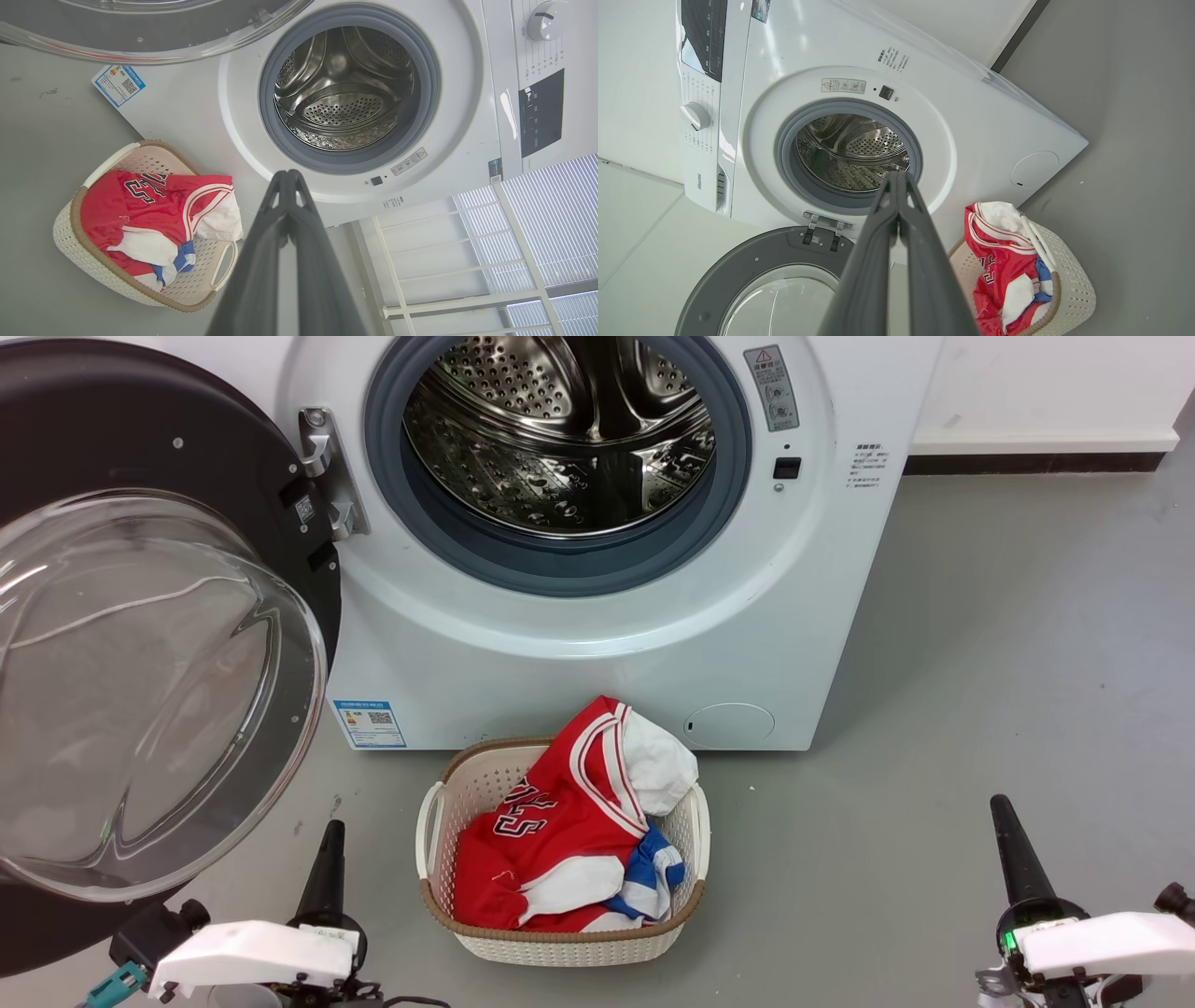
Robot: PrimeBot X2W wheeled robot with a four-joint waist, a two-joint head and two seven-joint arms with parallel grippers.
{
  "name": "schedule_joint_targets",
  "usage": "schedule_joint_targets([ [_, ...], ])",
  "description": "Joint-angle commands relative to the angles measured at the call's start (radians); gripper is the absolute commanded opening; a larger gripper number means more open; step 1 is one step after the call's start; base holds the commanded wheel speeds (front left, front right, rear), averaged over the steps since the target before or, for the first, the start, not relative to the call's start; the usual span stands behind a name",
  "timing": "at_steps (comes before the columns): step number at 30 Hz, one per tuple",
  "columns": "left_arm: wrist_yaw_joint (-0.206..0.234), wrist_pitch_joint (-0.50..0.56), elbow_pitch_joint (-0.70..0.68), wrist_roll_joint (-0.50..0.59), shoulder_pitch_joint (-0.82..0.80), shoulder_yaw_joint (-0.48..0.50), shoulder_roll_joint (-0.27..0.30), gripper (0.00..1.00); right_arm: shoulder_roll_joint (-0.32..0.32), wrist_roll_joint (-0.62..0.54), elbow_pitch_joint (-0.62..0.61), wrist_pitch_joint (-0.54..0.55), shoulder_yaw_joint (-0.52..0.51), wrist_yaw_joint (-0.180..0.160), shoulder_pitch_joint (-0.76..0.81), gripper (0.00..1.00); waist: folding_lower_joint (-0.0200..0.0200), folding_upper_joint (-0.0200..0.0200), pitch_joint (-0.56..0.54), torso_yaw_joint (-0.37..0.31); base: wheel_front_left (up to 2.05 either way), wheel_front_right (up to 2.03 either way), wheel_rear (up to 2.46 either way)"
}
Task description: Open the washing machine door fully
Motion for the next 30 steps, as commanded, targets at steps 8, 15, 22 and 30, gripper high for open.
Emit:
schedule_joint_targets([
  [8, -0.015, 0.024, 0.003, -0.097, -0.034, 0.012, 0.0, 0.0, -0.006, 0.092, 0.01, 0.024, -0.007, 0.0, -0.038, 0.0, 0.0, 0.0, 0.0, 0.001, 0.0, 0.0, 0.0],
  [15, -0.021, 0.041, 0.009, -0.164, -0.045, 0.02, 0.0, 0.0, -0.005, 0.155, 0.022, 0.041, -0.012, 0.0, -0.053, 0.0, 0.0, 0.0, 0.0, 0.001, 0.0, 0.0, 0.0],
  [22, -0.029, 0.058, 0.015, -0.228, -0.051, 0.028, -0.001, 0.0, -0.004, 0.215, 0.033, 0.059, -0.017, 0.0, -0.064, 0.0, 0.0, 0.0, 0.0, 0.002, 0.0, 0.0, 0.0],
  [30, -0.036, 0.074, 0.022, -0.297, -0.061, 0.034, -0.001, 0.0, -0.003, 0.278, 0.047, 0.077, -0.022, 0.0, -0.075, 0.0, 0.0, 0.0, 0.0, 0.002, 0.0, 0.0, 0.0],
])
